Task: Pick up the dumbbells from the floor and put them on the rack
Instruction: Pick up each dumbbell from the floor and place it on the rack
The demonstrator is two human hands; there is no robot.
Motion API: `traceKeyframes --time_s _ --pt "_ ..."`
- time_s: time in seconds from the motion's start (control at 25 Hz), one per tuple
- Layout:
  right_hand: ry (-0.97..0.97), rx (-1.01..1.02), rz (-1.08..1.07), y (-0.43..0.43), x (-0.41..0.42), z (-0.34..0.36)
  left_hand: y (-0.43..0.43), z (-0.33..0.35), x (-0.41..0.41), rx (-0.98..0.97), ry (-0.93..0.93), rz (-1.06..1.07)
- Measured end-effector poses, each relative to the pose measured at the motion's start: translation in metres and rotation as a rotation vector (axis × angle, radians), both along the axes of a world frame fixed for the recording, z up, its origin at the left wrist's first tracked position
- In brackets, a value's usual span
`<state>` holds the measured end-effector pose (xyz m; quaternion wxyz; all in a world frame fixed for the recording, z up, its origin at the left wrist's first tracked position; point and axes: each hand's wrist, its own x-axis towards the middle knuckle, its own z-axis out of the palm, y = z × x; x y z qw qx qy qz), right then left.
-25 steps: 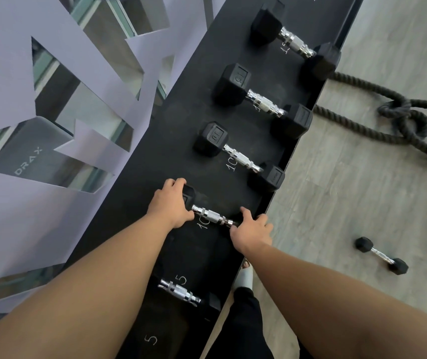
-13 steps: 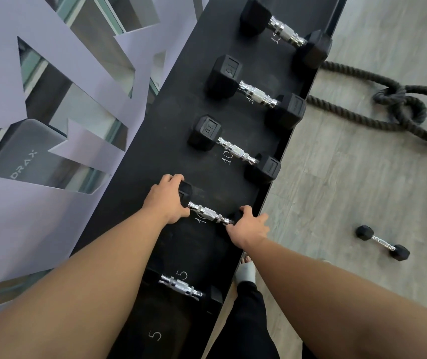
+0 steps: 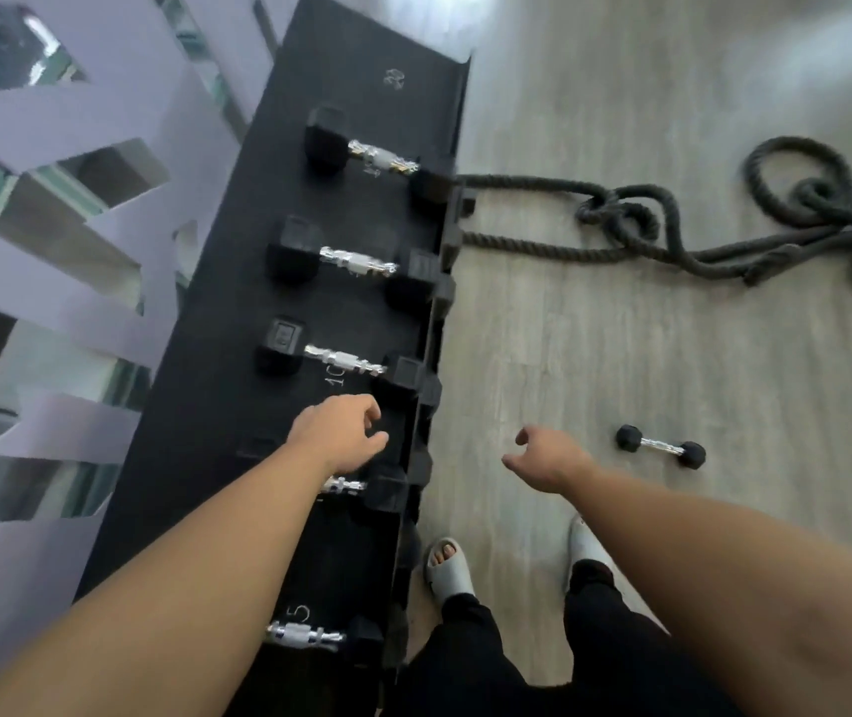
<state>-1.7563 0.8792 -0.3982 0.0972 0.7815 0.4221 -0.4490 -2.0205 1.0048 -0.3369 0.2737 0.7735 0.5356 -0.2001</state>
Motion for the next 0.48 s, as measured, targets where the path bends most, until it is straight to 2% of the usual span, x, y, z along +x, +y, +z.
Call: traceKeyframes --time_s 0.16,0.48 --pt "-0.109 0.043 -0.029 -0.038 0.111 0.03 -0.016 0.012 0.112 -0.03 0.017 -0.211" --pt "-0.182 0.038 -0.129 -0.131 0.319 0.025 -0.057 0.009 0.336 -0.015 0.062 -0.404"
